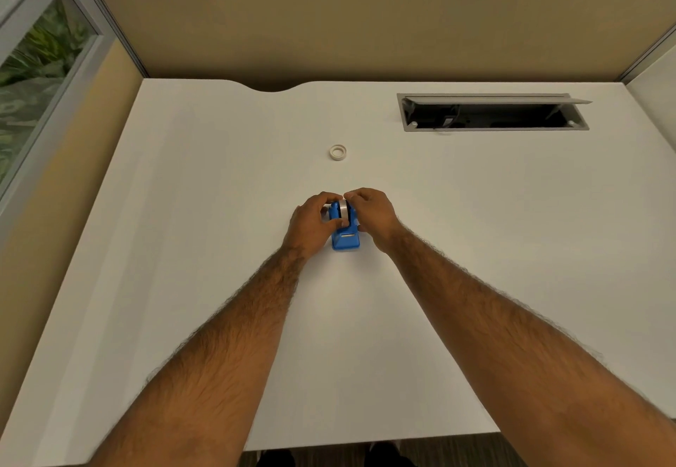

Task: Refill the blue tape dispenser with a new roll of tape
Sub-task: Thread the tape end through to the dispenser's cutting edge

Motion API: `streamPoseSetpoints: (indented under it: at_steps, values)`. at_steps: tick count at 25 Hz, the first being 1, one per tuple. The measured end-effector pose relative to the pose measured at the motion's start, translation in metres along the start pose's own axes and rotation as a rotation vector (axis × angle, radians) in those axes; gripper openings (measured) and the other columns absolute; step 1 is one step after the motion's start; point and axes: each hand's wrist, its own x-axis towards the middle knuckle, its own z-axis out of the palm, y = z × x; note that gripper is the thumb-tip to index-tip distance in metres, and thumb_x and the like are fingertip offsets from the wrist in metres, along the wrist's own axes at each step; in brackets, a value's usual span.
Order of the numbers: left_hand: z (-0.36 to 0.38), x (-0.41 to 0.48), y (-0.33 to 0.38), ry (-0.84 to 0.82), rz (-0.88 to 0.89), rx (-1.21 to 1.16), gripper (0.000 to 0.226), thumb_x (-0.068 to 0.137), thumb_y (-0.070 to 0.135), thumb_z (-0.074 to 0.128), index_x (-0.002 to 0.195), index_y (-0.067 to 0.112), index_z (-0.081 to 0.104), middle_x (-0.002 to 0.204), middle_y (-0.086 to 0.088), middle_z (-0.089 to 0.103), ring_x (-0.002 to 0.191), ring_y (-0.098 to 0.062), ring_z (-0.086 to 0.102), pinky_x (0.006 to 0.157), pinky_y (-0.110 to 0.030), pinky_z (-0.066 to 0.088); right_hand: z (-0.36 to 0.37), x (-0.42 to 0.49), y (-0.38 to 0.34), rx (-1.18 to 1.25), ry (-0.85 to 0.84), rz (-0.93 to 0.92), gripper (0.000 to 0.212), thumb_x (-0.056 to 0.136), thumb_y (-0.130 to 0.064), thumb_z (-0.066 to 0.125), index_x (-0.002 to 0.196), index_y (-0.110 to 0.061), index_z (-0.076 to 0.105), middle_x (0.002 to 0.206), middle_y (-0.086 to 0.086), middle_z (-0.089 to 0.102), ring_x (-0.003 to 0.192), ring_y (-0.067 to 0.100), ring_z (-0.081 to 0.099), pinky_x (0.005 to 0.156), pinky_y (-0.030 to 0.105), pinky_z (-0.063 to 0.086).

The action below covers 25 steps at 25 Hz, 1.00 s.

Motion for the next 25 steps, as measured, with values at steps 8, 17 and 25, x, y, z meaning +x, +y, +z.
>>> streamPoseSetpoints:
  at_steps: [8,17,25]
  values:
    - [-0.001,-0.001,0.004,-0.002,0.001,-0.009,0.045,0.078,0.021,0.083,0.118,0.023,0.063,0.119,0.004,0.068,0.107,-0.016,0.063,0.089,-0.024,0.050,-0.001,-0.005,0.001,-0.063,-0.042,-0.032,0.031,0.089,-0.012,0.068,0.119,-0.009,0.062,0.110,0.006,0.062,0.087,0.017,0.066,0.061,0.023,0.056]
    - [-0.003,-0.002,0.010,-0.004,-0.039,-0.045,0.045,0.078,0.022,0.083,0.117,0.023,0.060,0.113,0.006,0.066,0.100,-0.017,0.068,0.089,-0.031,0.056,0.005,0.006,-0.008,-0.089,0.040,0.048,0.021,0.088,-0.017,0.068,0.106,-0.006,0.065,0.102,0.007,0.068,0.085,0.018,0.064,0.064,0.027,0.055]
    - [0.000,0.001,0.006,-0.023,-0.068,0.025,0.060,0.075,0.036,0.085,0.127,0.024,0.059,0.125,0.001,0.066,0.110,-0.020,0.064,0.101,-0.042,0.052,-0.002,-0.004,-0.003,-0.015,-0.061,0.041,0.033,0.087,-0.010,0.073,0.118,-0.009,0.063,0.110,0.009,0.065,0.085,0.015,0.066,0.060,0.022,0.055]
